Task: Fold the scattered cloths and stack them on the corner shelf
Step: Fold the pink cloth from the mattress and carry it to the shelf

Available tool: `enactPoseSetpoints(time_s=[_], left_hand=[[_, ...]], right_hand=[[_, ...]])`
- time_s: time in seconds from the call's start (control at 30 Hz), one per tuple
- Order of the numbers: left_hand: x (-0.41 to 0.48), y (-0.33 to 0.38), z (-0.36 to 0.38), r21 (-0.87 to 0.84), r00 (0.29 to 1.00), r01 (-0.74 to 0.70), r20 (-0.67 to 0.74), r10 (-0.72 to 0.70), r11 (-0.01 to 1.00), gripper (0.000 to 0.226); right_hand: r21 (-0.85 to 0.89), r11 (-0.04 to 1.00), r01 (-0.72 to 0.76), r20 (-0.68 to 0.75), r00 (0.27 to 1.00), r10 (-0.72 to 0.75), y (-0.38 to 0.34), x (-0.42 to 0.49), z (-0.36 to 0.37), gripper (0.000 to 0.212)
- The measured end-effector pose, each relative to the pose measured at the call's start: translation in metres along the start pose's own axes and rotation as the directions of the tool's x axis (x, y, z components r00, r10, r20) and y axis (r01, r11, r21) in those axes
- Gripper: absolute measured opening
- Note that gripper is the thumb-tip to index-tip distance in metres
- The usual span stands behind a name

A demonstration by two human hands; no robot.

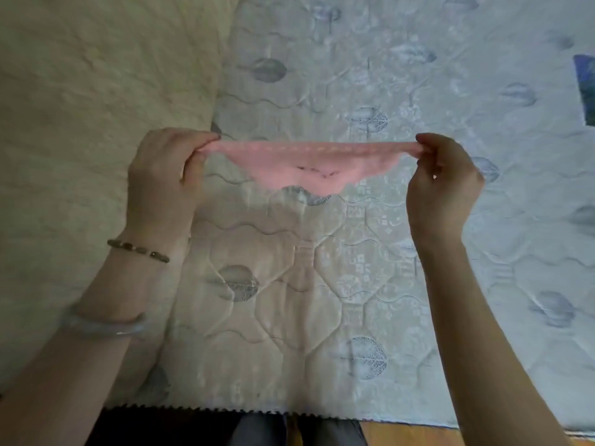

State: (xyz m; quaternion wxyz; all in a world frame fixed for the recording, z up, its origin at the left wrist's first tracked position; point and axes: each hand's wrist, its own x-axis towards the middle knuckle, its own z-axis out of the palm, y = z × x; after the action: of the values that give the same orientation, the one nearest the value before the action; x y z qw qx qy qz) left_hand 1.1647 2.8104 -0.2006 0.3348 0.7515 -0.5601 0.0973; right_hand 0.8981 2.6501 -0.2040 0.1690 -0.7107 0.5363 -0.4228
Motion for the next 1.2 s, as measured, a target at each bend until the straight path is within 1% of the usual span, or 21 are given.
enactPoseSetpoints(time_s=[0.07, 0.13, 0.23, 0.3, 0.37, 0.43, 0.5, 0.57, 0.63, 0.67, 0.7, 0.73, 0.8, 0.87, 0.9, 0.93, 1.0, 1.03, 1.13, 1.17, 1.2], left_hand=[[-0.023, 0.002, 0.003, -0.013, 0.999, -0.017, 0.048, 0.018, 1.0, 0.018], [-0.053, -0.001, 0.011, -0.033, 0.99, -0.015, 0.143, 0.02, 0.999, 0.017], [-0.109, -0.01, 0.033, -0.089, 0.948, 0.01, 0.319, 0.019, 0.996, 0.021], [-0.143, -0.017, 0.046, -0.099, 0.885, 0.082, 0.465, -0.027, 0.992, 0.023], [-0.18, -0.027, 0.064, -0.091, 0.796, 0.153, 0.602, -0.068, 0.984, 0.025], [-0.214, -0.038, 0.081, -0.05, 0.689, 0.186, 0.718, -0.095, 0.981, 0.029], [-0.242, -0.047, 0.094, 0.0, 0.576, 0.201, 0.809, -0.119, 0.98, 0.024], [-0.261, -0.051, 0.102, 0.057, 0.474, 0.182, 0.869, -0.138, 0.982, 0.017], [-0.271, -0.053, 0.104, 0.086, 0.366, 0.195, 0.918, -0.153, 0.977, 0.036], [-0.272, -0.053, 0.104, 0.108, 0.334, 0.207, 0.926, -0.174, 0.972, 0.045], [-0.272, -0.055, 0.104, 0.14, 0.324, 0.217, 0.923, -0.207, 0.966, 0.048], [-0.27, -0.055, 0.105, 0.169, 0.35, 0.234, 0.904, -0.245, 0.957, 0.047], [-0.26, -0.056, 0.11, 0.19, 0.424, 0.313, 0.849, -0.316, 0.931, 0.035], [-0.246, -0.055, 0.121, 0.189, 0.495, 0.393, 0.781, -0.381, 0.9, 0.015], [-0.236, -0.053, 0.127, 0.189, 0.527, 0.421, 0.745, -0.409, 0.887, 0.008], [-0.228, -0.053, 0.134, 0.187, 0.55, 0.45, 0.712, -0.436, 0.873, 0.008], [-0.217, -0.056, 0.147, 0.2, 0.581, 0.498, 0.645, -0.496, 0.844, 0.012], [-0.214, -0.058, 0.152, 0.224, 0.576, 0.535, 0.609, -0.546, 0.814, 0.014], [-0.211, -0.062, 0.163, 0.319, 0.465, 0.674, 0.518, -0.718, 0.666, 0.025], [-0.211, -0.061, 0.166, 0.337, 0.439, 0.694, 0.503, -0.745, 0.636, 0.027], [-0.211, -0.059, 0.167, 0.345, 0.426, 0.706, 0.49, -0.76, 0.618, 0.029]], right_hand=[[-0.014, 0.999, 0.05, 0.019, 0.999, -0.05, 0.01, -0.017, -0.011, 0.027], [-0.044, 0.995, 0.087, 0.074, 0.994, -0.084, 0.027, -0.043, -0.018, 0.024], [-0.088, 0.993, 0.085, 0.247, 0.967, -0.06, 0.066, -0.091, -0.019, 0.026], [-0.133, 0.989, 0.059, 0.38, 0.925, -0.004, 0.091, -0.124, -0.015, 0.028], [-0.193, 0.981, 0.019, 0.509, 0.857, 0.084, 0.115, -0.16, -0.009, 0.032], [-0.259, 0.966, -0.024, 0.615, 0.767, 0.184, 0.133, -0.194, -0.003, 0.033], [-0.348, 0.933, -0.086, 0.687, 0.654, 0.317, 0.144, -0.221, 0.0, 0.034], [-0.426, 0.899, -0.102, 0.737, 0.538, 0.41, 0.153, -0.241, 0.001, 0.039], [-0.467, 0.881, -0.072, 0.784, 0.427, 0.451, 0.159, -0.255, 0.003, 0.045], [-0.484, 0.873, -0.05, 0.795, 0.392, 0.463, 0.16, -0.257, 0.005, 0.048], [-0.498, 0.867, -0.024, 0.794, 0.39, 0.466, 0.159, -0.256, 0.006, 0.049], [-0.5, 0.866, 0.006, 0.785, 0.425, 0.45, 0.158, -0.252, 0.009, 0.047], [-0.484, 0.875, 0.017, 0.735, 0.55, 0.396, 0.157, -0.24, 0.017, 0.041], [-0.447, 0.892, -0.07, 0.657, 0.651, 0.38, 0.158, -0.223, 0.03, 0.036], [-0.43, 0.896, -0.112, 0.631, 0.672, 0.387, 0.159, -0.214, 0.038, 0.032], [-0.417, 0.896, -0.152, 0.614, 0.68, 0.401, 0.161, -0.207, 0.045, 0.028], [-0.419, 0.871, -0.257, 0.574, 0.668, 0.473, 0.165, -0.195, 0.061, 0.024], [-0.432, 0.838, -0.334, 0.539, 0.649, 0.537, 0.167, -0.191, 0.068, 0.024], [-0.47, 0.672, -0.572, 0.416, 0.529, 0.74, 0.172, -0.183, 0.084, 0.021], [-0.481, 0.632, -0.607, 0.399, 0.49, 0.775, 0.173, -0.183, 0.087, 0.02], [-0.491, 0.613, -0.619, 0.393, 0.471, 0.79, 0.174, -0.183, 0.089, 0.02]])
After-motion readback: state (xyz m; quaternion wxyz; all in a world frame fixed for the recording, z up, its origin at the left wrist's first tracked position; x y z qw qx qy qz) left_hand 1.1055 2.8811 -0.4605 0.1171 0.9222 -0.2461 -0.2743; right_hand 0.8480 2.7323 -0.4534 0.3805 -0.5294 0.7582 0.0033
